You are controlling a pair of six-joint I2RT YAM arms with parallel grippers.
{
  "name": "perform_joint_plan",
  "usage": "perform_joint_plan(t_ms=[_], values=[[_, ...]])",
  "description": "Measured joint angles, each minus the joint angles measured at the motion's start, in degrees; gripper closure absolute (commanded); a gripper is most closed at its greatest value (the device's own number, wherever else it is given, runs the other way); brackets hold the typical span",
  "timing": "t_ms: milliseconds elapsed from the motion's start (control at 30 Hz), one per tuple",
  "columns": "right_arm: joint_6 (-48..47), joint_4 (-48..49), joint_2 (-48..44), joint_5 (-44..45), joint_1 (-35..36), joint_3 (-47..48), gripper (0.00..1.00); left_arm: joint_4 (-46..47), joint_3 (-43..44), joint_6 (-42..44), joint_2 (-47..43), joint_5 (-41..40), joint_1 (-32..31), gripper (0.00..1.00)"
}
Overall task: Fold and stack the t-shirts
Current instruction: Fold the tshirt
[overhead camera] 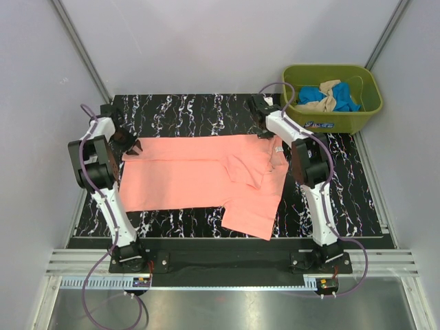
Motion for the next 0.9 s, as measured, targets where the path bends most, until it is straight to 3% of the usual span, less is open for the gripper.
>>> perform_joint_plan(t_ms=[433,700,900], values=[[-2.3,-0.1,10.3,3.5,-0.2,13.2,0.97,-1.2,4.2,-4.2,3.1,3.3,4.3,0.67],[-2.4,0.5,14.8,1.0,-0.4,21.1,0.83,-1.8,11.5,-4.2,7.6,5.4,8.1,0.67],[-2.6,0.4,16.2,-2.2,-0.9,24.7,0.79,-0.9,16.3,-1.7,10.3,7.6,8.1,0.46]])
